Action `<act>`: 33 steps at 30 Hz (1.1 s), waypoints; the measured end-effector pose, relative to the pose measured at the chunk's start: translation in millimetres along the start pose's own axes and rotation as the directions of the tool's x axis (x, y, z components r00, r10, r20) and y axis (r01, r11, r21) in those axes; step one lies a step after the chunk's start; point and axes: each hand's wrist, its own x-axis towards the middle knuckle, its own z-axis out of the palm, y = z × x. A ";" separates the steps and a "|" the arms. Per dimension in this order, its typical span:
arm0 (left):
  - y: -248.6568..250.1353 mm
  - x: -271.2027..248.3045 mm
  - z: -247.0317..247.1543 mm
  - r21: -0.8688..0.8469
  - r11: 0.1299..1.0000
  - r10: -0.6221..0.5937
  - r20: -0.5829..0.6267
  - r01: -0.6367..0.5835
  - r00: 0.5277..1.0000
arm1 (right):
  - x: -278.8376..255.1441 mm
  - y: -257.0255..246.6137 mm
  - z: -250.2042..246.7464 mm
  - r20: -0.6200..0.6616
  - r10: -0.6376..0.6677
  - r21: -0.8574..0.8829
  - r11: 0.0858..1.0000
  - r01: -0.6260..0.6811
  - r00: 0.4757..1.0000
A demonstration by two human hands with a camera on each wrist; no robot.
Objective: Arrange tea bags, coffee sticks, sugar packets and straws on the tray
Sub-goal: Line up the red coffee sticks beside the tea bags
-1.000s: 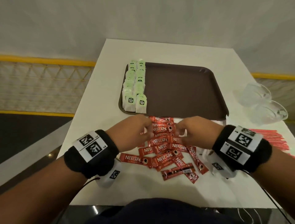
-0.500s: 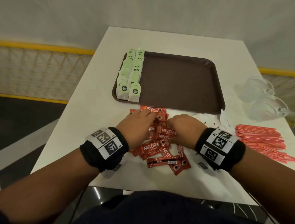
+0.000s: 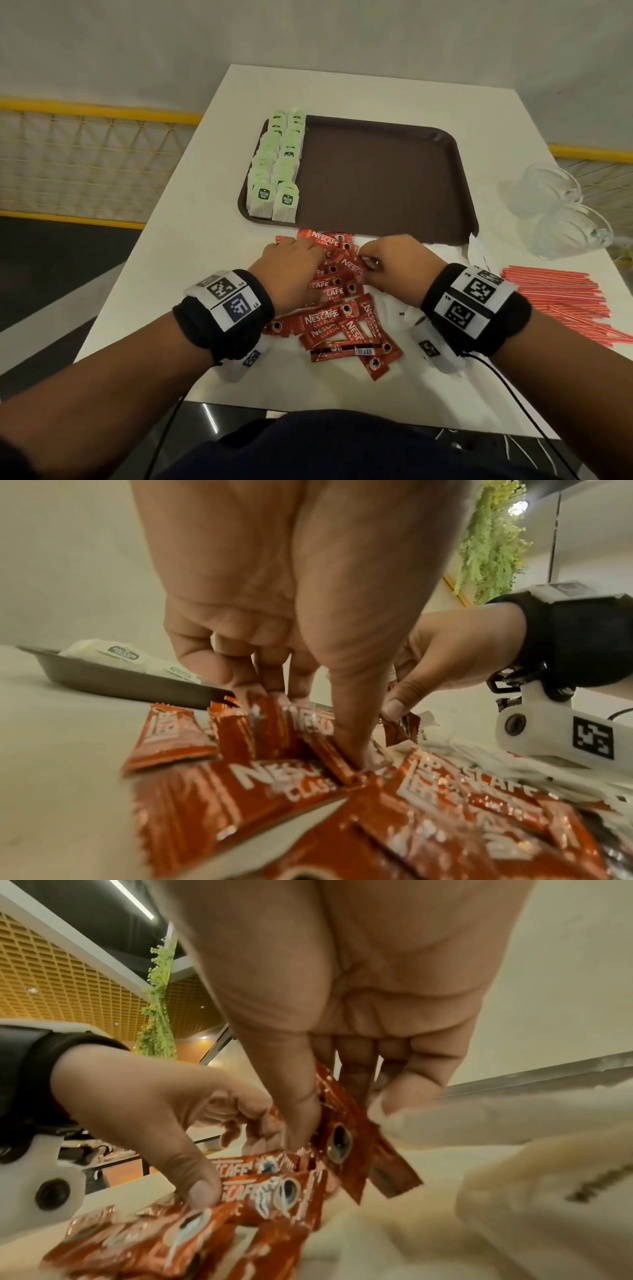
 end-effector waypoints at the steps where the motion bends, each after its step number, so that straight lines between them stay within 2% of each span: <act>1: 0.1 0.3 -0.6 -0.014 1.000 0.000 -0.008 0.000 1.000 | 0.1 -0.2 -2.0 -0.008 0.000 0.029 1.000 0.000 1.000; 9: -4.7 2.7 -6.7 -0.102 0.991 0.075 -0.063 -0.081 0.995 | 7.6 2.8 -24.2 -0.104 0.039 0.223 0.975 -0.015 0.994; 12: -7.2 2.5 -7.2 -0.097 0.989 0.110 -0.026 -0.112 0.994 | 9.2 4.0 -34.7 -0.152 0.047 0.300 0.954 0.001 0.987; 17: -2.7 4.6 -2.4 -0.160 0.982 0.102 -0.011 -0.103 0.995 | 12.4 4.3 -44.9 -0.162 0.067 0.339 0.941 -0.009 0.985; 21: -7.7 7.8 -4.0 -0.179 0.973 0.143 -0.014 -0.144 0.990 | 14.4 6.5 -49.8 -0.156 0.073 0.378 0.926 -0.009 0.985; 24: -15.8 11.1 -14.8 -0.333 0.935 0.101 -0.084 -0.123 0.991 | 14.8 6.8 -57.0 -0.152 0.086 0.453 0.892 -0.008 0.985; 26: -20.9 14.4 -27.6 -0.551 0.832 0.009 -0.101 -0.063 0.995 | 16.5 5.7 -62.0 -0.136 0.084 0.527 0.850 0.000 0.987; 27: -22.6 16.2 -34.9 -0.685 0.728 -0.042 -0.092 -0.033 0.995 | 17.9 3.9 -64.1 -0.119 0.072 0.555 0.832 0.006 0.990; 29: -22.5 18.9 -46.9 -0.890 0.455 -0.139 -0.071 0.000 0.988 | 22.6 -1.4 -65.9 -0.079 0.038 0.596 0.803 0.016 0.996; 31: -19.4 21.6 -54.6 -0.971 0.238 -0.240 -0.091 -0.032 0.966 | 30.0 -7.0 -65.5 -0.050 0.016 0.654 0.757 0.021 0.999; 33: -18.5 27.9 -55.9 -0.985 0.149 -0.330 -0.131 -0.086 0.935 | 38.4 -11.3 -65.0 -0.039 0.008 0.718 0.696 0.022 0.999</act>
